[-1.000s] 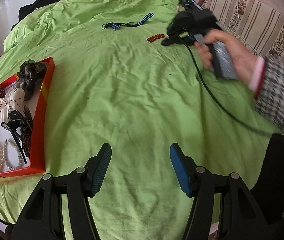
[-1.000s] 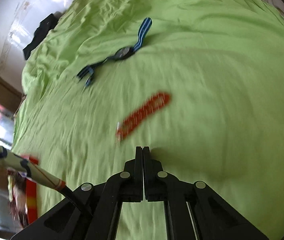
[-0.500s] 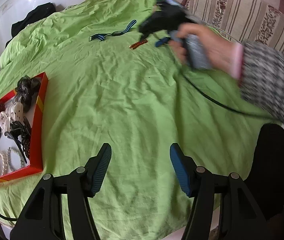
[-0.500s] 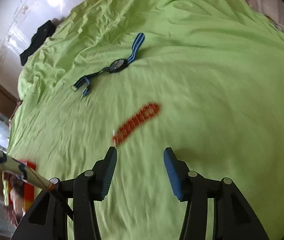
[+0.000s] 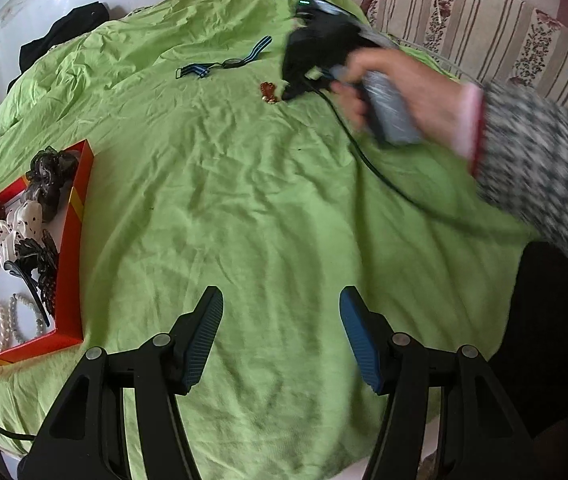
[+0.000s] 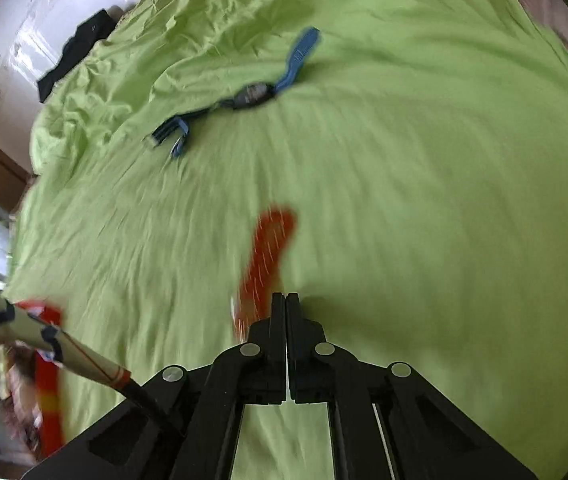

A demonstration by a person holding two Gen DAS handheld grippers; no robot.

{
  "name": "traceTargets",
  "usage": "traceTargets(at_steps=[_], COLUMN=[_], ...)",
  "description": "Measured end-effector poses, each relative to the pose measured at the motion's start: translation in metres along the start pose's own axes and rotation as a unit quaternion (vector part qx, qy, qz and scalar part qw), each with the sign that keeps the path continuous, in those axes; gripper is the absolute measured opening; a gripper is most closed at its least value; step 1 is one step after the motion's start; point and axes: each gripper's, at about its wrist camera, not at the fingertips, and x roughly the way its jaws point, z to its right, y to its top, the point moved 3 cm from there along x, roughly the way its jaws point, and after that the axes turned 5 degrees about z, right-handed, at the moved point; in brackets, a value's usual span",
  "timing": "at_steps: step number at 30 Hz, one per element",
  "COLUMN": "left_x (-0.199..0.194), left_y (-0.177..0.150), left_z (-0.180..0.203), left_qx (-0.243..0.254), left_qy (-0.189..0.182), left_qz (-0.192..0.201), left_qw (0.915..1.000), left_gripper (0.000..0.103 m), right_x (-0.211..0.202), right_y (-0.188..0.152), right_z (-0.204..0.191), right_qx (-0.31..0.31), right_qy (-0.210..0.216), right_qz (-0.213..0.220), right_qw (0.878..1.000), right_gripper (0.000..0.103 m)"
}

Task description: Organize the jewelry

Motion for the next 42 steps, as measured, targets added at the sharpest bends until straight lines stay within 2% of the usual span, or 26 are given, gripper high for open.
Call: traceTargets(at_steps=[6,10,11,13,14,15,19,24,28,30,31,32,33,36,38,40,42], left_x=[-0.012,-0.014,-0.014,-0.014,-0.015,-0.017,-0.017,-0.011,-0.009,-0.005,-0.003,-0.002,-0.001,-0.012,-0.033,-0.061,-0.091], left_y=[-0.002,-0.005,-0.005,-0.004,-0.002,0.000,0.017,0.031,0.035,0.035,0.035,0.036,0.038,0.045,0.052,0.054,0.050], left_z=[0.009,0.015,0.015,0.015,0.013,0.010,-0.020,-0.075,-0.104,-0.114,-0.119,-0.124,-0.128,-0.148,-0.170,-0.198,-0.229], left_qx=[-0.009,-0.016,-0.017,-0.020,-0.020,-0.020,-0.043,-0.114,-0.151,-0.162,-0.168,-0.174,-0.179,-0.192,-0.208,-0.235,-0.272], left_qy=[-0.008,-0.005,-0.003,0.001,0.006,0.011,0.044,0.070,0.084,0.091,0.091,0.092,0.094,0.103,0.125,0.145,0.172], left_qz=[0.003,-0.003,-0.005,-0.007,-0.005,-0.001,0.011,0.011,0.010,0.004,0.000,-0.003,-0.004,0.005,0.025,0.048,0.068], left_qw=[0.9999,0.9999,0.9998,0.9998,0.9998,0.9997,0.9980,0.9909,0.9849,0.9826,0.9816,0.9804,0.9793,0.9760,0.9699,0.9599,0.9443], left_gripper=[0.060,0.060,0.060,0.060,0.060,0.060,0.060,0.060,0.060,0.060,0.060,0.060,0.060,0.060,0.060,0.060,0.061], right_x=[-0.058,-0.081,-0.085,-0.086,-0.086,-0.084,-0.070,-0.038,-0.003,0.009,0.015,0.020,0.022,0.015,0.002,-0.010,-0.023], right_y=[-0.076,-0.098,-0.099,-0.096,-0.093,-0.089,-0.070,-0.042,-0.014,-0.005,-0.002,0.000,0.000,-0.006,-0.017,-0.028,-0.041], right_z=[0.032,0.040,0.039,0.035,0.033,0.031,0.022,0.003,-0.021,-0.030,-0.034,-0.037,-0.038,-0.032,-0.025,-0.016,-0.007], right_qx=[0.006,-0.008,-0.015,-0.024,-0.025,-0.024,-0.026,-0.040,-0.079,-0.095,-0.106,-0.115,-0.120,-0.118,-0.114,-0.095,-0.072], right_qy=[0.024,0.021,0.018,0.015,0.014,0.015,0.017,0.002,-0.031,-0.048,-0.055,-0.061,-0.062,-0.060,-0.058,-0.042,-0.021], right_qz=[-0.021,-0.008,-0.004,0.004,0.009,0.015,0.027,0.039,0.048,0.054,0.050,0.048,0.044,0.045,0.047,0.041,0.032], right_qw=[0.999,1.000,1.000,1.000,1.000,0.999,0.999,0.998,0.995,0.993,0.992,0.990,0.990,0.990,0.991,0.994,0.997], right_gripper=[0.001,0.004,0.009,0.026,0.038,0.042,0.042,0.042,0.053,0.053,0.049,0.020,0.017,0.016,0.016,0.016,0.016])
